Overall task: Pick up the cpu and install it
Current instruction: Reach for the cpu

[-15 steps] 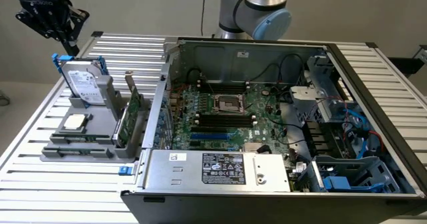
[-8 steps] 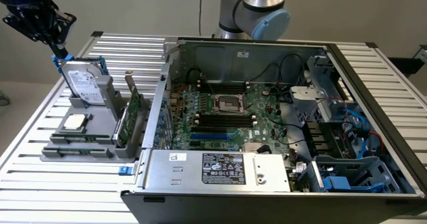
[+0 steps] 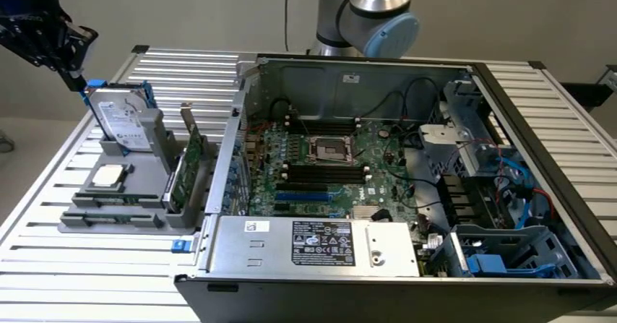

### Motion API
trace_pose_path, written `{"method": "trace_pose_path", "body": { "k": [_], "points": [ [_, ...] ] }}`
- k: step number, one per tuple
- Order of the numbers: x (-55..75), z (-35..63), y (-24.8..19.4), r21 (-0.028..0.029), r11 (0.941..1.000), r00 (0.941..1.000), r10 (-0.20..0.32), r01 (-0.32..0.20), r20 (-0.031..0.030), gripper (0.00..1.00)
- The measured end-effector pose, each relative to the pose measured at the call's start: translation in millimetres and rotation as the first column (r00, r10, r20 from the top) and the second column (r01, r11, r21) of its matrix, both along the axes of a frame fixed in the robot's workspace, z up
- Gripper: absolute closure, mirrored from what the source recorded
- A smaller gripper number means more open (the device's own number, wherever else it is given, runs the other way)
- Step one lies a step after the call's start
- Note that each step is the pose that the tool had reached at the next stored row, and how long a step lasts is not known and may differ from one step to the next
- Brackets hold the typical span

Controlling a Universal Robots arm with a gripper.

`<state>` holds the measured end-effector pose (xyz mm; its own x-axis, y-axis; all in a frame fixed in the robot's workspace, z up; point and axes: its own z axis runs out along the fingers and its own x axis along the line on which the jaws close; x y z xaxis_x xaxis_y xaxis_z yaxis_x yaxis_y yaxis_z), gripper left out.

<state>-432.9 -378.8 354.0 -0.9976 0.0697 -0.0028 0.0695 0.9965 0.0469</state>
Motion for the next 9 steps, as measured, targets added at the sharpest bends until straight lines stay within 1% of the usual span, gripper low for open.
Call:
{"method": "trace_pose_path", "body": {
  "k": [2,5,6,7,9],
  "points": [
    [-1.5,-0.4,-3.9,0.0000,1.0000,1.0000,0.000,0.000,-0.0031,0.89],
    [-3.3,-0.9,-9.8,0.0003,1.0000,1.0000,0.000,0.000,-0.0049,0.89],
    [-3.5,-1.0,-10.3,0.0026,1.0000,1.0000,0.000,0.000,-0.0049,0.89],
    [-3.5,-1.0,-10.2,0.0035,1.0000,1.0000,0.000,0.000,-0.0049,0.89],
    [-3.5,-1.0,-10.2,0.0036,1.0000,1.0000,0.000,0.000,-0.0048,0.89]
  ]
}}
